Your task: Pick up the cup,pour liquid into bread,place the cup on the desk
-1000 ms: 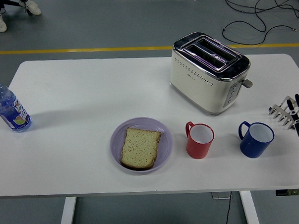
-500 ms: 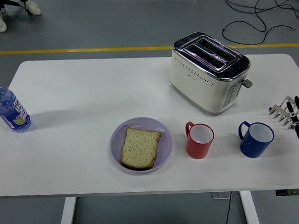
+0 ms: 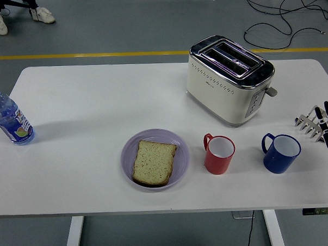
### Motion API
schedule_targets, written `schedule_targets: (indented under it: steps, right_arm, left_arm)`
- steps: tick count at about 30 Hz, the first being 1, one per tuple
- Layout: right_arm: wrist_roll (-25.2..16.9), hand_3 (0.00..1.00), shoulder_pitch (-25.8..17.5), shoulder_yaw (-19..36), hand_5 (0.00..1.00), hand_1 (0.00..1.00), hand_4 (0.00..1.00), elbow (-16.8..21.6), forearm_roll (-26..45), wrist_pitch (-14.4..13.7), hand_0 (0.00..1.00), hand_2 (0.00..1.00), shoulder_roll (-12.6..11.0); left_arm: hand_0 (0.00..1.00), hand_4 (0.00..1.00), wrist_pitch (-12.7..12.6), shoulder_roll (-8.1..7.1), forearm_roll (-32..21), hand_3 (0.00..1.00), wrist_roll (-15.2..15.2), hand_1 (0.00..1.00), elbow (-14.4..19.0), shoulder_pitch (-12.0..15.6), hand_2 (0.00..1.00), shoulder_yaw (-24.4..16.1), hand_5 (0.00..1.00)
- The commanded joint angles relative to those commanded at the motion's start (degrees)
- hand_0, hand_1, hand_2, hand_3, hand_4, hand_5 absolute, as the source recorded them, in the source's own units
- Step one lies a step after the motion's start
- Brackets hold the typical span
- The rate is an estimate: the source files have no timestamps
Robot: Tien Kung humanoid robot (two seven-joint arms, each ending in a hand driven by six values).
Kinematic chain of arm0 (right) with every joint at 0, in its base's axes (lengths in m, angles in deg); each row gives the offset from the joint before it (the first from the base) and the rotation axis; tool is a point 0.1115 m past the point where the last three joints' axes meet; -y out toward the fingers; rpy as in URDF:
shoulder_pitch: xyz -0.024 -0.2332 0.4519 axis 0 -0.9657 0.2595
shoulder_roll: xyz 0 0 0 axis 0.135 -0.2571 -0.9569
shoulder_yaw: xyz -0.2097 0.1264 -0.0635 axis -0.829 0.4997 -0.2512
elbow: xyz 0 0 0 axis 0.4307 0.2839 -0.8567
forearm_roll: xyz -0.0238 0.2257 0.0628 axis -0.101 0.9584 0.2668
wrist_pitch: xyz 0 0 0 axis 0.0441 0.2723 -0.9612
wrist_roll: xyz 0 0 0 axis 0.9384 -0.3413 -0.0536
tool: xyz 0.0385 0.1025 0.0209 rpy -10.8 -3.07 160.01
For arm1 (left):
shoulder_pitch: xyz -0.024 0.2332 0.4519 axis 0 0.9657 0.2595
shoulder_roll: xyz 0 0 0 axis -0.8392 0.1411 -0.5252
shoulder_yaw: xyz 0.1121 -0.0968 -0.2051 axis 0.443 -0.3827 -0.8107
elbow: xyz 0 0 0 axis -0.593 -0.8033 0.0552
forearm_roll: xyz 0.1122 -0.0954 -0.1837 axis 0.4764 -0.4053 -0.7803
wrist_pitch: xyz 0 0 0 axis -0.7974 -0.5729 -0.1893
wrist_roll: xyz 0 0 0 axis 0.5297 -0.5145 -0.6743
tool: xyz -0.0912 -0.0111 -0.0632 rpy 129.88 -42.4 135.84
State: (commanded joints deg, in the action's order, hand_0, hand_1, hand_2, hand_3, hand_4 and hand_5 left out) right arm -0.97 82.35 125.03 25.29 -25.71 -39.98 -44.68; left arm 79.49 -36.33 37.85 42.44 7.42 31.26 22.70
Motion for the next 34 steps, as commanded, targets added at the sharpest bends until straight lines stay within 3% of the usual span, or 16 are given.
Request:
schedule_targets:
  steps: [34]
  right_arm:
    - [-0.04, 0.593, 0.09, 0.77, 0.049, 0.603, 0.557, 0.36, 0.55, -0.01, 0.634, 0.640, 0.02]
  left_arm:
    - [0.659, 0.353, 0.01, -0.01, -0.33, 0.620, -0.08, 0.703, 0.00, -0.53, 0.728, 0.39, 0.953]
